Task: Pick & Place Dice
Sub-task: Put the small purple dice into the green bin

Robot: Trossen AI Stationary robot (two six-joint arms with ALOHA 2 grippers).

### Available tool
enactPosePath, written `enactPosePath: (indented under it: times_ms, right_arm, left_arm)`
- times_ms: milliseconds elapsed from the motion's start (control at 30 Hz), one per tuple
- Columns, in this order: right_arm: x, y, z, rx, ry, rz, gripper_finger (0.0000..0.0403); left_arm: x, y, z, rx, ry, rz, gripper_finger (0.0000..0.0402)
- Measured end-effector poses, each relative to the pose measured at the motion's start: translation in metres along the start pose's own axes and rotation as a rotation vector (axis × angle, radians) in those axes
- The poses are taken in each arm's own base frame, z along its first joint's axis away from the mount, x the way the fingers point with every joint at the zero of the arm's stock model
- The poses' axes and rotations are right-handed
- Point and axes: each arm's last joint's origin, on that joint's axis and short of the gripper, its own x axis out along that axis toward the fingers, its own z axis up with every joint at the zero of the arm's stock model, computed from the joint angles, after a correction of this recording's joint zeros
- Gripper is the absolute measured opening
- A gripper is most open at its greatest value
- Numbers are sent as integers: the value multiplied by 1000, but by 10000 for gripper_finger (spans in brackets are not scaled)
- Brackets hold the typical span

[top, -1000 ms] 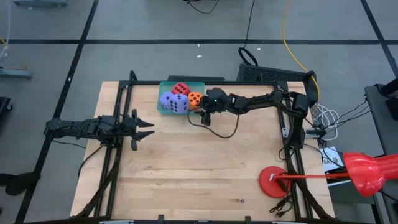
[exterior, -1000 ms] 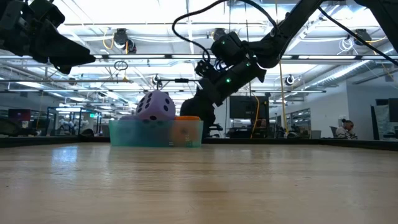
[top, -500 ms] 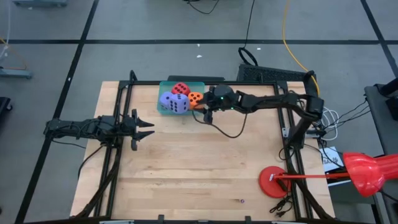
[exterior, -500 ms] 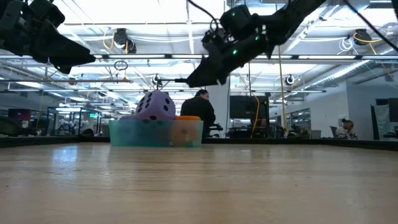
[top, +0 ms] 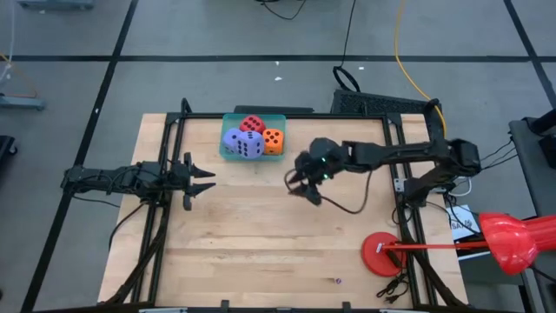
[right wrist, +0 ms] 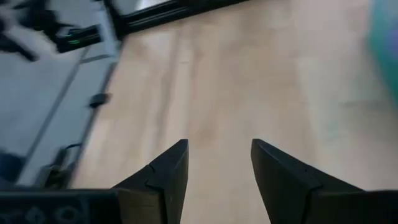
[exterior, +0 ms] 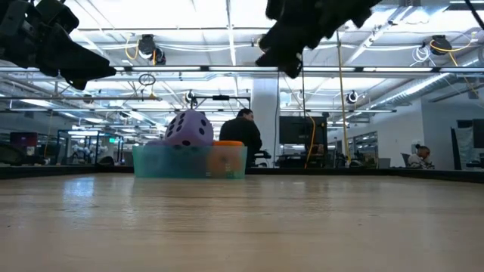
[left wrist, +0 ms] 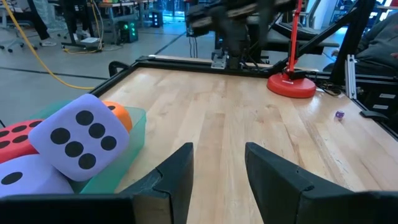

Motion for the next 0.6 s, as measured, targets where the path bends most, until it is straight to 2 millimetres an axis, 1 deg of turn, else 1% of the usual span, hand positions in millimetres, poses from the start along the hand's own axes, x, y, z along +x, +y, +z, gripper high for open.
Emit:
enactPosePath:
  times_ms: [67, 233, 300, 433, 600]
  right_arm:
    - [-2, 16, -5, -7, 7, 47, 164]
    - [-5, 61, -26, -78, 40, 139, 160]
    - [-6, 78, -37, -90, 51, 117, 157]
    - [-3, 105, -59, -102, 59, 18, 150]
    - [1, 136, -79, -183, 66, -11, 149]
  left_arm:
    - [0, 0, 0, 0, -1, 0, 152]
    - [0, 0, 0, 0, 0, 0, 152]
    - [0, 0, 0, 0, 0, 0, 152]
    - [0, 0, 0, 0, -1, 0, 152]
    - [0, 0, 0, 0, 0, 0, 152]
